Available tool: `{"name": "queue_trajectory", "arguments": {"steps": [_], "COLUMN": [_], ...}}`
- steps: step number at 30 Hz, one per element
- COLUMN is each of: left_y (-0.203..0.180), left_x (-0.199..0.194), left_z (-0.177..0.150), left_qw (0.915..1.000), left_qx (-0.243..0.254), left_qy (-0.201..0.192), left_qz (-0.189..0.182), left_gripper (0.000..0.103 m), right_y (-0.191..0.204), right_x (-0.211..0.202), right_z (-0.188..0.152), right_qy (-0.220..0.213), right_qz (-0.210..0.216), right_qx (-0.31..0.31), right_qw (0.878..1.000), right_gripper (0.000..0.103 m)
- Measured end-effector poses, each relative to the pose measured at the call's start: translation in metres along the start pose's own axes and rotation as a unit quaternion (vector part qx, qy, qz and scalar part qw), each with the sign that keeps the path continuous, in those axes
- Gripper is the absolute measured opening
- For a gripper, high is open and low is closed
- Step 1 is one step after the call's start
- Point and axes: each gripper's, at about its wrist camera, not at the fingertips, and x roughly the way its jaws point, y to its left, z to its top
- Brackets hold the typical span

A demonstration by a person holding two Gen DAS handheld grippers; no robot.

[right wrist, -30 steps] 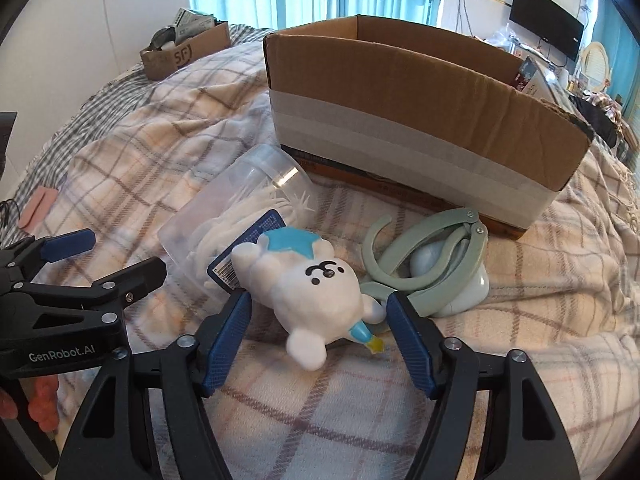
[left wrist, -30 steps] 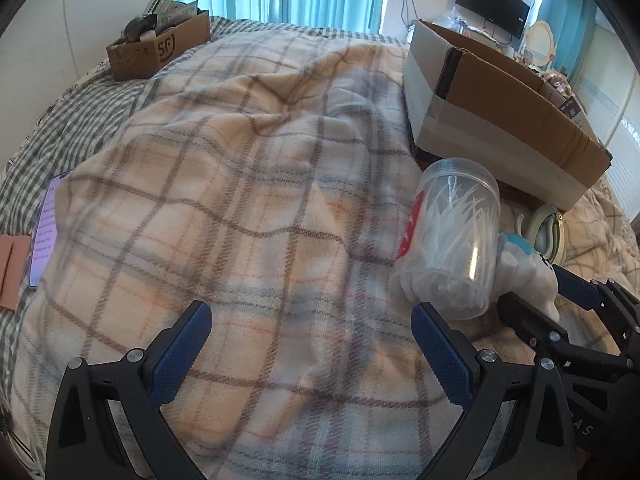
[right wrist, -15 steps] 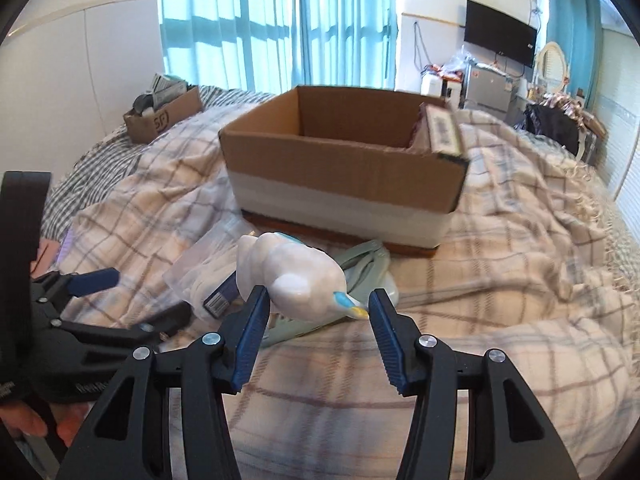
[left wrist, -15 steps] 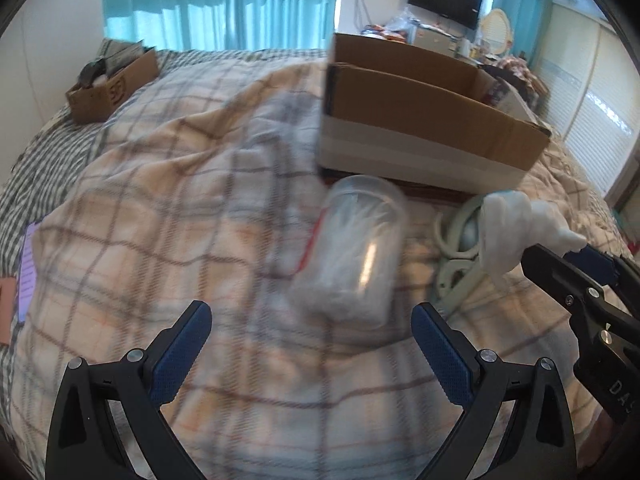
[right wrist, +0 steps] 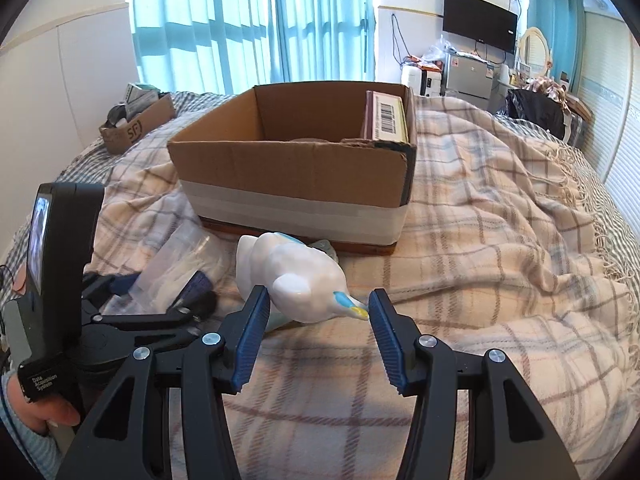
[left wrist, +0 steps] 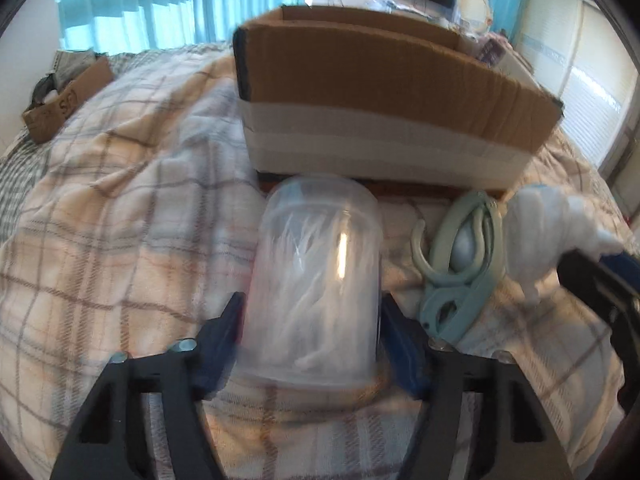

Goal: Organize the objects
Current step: 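Drop the swab jar in the box with left while right drops the plush toy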

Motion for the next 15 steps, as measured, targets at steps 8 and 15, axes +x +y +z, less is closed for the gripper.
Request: {"name": "queue_trajectory", "arguments": {"steps": [8,15], "left_y": [-0.003,-0.006], "left_x": [-0.022,-0.059], "left_z": [-0.011,-0.014], "left_qw": [1.0000,0.9996], "left_qx": [-0.005,-0.026], "left_qy": [0.001,-0.008], "left_qz": [-0.004,0.006], "left_gripper": [0.064,0.063], "right_y": [0.003,0.015], "right_x": [-0.005,-0.033], "right_z": [-0.002,-0.002], "right_qy": [-0.001,-0.022], "right_qz": [-0.001,0.006], "right_qx": [-0.001,-0.008], "right_qw": [1.000,1.000], "right_gripper": [0.051,0.051]}}
